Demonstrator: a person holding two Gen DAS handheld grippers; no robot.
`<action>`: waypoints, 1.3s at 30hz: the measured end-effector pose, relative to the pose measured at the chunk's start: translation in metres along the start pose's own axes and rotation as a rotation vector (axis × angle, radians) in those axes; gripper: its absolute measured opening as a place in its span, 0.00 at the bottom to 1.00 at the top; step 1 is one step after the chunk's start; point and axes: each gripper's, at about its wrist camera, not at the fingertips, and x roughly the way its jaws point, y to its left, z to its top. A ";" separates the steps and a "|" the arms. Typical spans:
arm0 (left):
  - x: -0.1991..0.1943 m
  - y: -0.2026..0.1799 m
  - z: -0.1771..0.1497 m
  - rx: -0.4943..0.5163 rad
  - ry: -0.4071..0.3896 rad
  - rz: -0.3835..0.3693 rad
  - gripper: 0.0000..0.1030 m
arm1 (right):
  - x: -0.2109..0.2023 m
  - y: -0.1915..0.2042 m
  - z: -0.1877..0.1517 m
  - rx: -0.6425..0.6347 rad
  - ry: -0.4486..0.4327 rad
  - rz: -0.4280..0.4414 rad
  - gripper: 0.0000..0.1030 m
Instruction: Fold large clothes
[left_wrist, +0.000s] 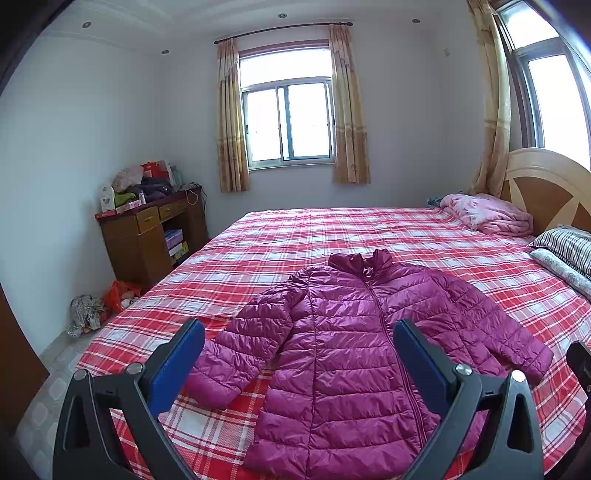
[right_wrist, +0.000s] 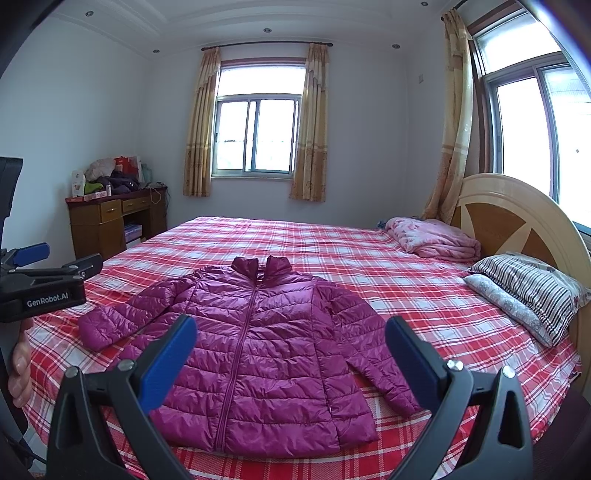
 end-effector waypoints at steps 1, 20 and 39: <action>0.000 0.000 0.000 0.000 0.000 0.000 0.99 | 0.000 -0.001 -0.001 0.000 -0.001 0.000 1.00; 0.001 0.001 -0.001 -0.001 0.001 0.002 0.99 | 0.000 0.002 -0.002 -0.001 0.000 0.004 1.00; 0.034 0.002 -0.012 0.003 0.035 0.008 0.99 | 0.034 -0.024 -0.021 0.024 0.054 -0.035 1.00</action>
